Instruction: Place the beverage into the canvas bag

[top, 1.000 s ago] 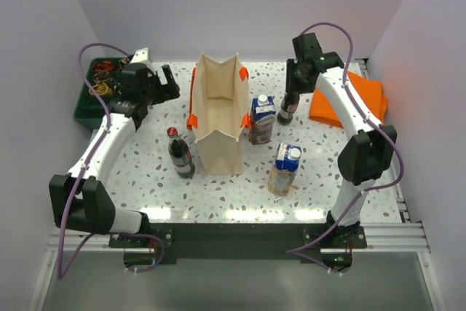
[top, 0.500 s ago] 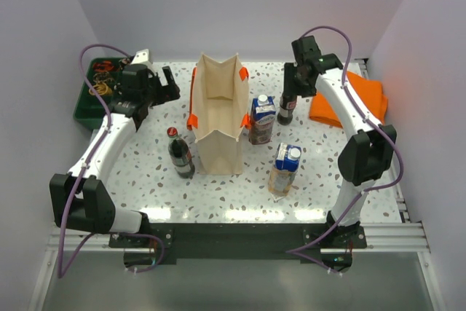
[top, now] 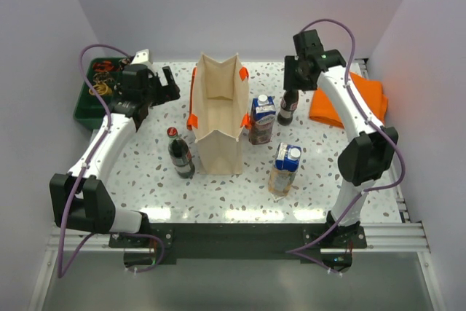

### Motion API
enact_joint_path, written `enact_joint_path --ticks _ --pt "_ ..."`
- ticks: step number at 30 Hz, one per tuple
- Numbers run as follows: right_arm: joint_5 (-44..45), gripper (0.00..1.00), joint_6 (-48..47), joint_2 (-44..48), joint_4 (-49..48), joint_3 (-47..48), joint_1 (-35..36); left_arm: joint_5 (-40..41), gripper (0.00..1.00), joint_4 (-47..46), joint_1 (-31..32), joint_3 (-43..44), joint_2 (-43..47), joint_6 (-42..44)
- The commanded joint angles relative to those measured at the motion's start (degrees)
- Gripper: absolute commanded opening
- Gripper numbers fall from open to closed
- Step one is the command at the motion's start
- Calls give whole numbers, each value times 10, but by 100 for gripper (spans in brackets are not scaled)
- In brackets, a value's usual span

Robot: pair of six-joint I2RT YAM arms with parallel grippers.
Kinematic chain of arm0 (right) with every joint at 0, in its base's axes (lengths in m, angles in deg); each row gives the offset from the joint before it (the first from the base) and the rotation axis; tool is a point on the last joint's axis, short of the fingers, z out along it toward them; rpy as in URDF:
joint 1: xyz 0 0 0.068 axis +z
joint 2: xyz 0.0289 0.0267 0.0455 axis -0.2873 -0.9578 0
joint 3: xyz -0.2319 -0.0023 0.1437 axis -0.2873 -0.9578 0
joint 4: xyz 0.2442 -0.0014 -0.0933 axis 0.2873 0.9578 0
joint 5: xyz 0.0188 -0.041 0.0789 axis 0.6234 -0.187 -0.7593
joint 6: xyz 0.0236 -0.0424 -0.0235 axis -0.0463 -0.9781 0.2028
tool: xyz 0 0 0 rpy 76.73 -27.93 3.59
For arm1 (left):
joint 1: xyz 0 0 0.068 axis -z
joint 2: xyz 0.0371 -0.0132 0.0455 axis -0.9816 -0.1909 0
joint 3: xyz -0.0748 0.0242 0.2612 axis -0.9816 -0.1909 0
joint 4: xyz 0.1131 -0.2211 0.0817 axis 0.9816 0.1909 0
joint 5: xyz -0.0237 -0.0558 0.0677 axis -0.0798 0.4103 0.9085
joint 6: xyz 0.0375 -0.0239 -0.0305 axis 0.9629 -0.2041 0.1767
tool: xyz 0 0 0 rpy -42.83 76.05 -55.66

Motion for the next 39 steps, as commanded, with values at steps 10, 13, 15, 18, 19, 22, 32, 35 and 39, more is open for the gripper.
enact_joint_path --ticks 10,13,15,18,19,22,32,35,39 --pt "14 47 3 -20 17 81 3 0 100 -28 -1 1 -1 4" --pt "14 45 3 -23 24 87 1 3 100 -26 -1 1 0 4" --pt "16 46 2 -24 30 86 2 3 100 -28 -1 0 -1 4" --pt "18 46 2 -21 28 74 2 3 100 -28 -1 0 -1 3" --pt "18 46 2 -20 24 71 3 3 100 -30 -1 0 -2 2" --pt "18 44 1 -22 21 72 2 0 100 -30 -1 1 -4 0" --pt "16 40 -4 -43 27 88 2 5 100 -28 -1 -4 0 0" --pt "14 18 -3 -47 26 87 2 6 100 -27 -1 -4 1 0" --pt "14 0 -2 -44 25 92 2 8 100 -25 -1 -4 3 2"
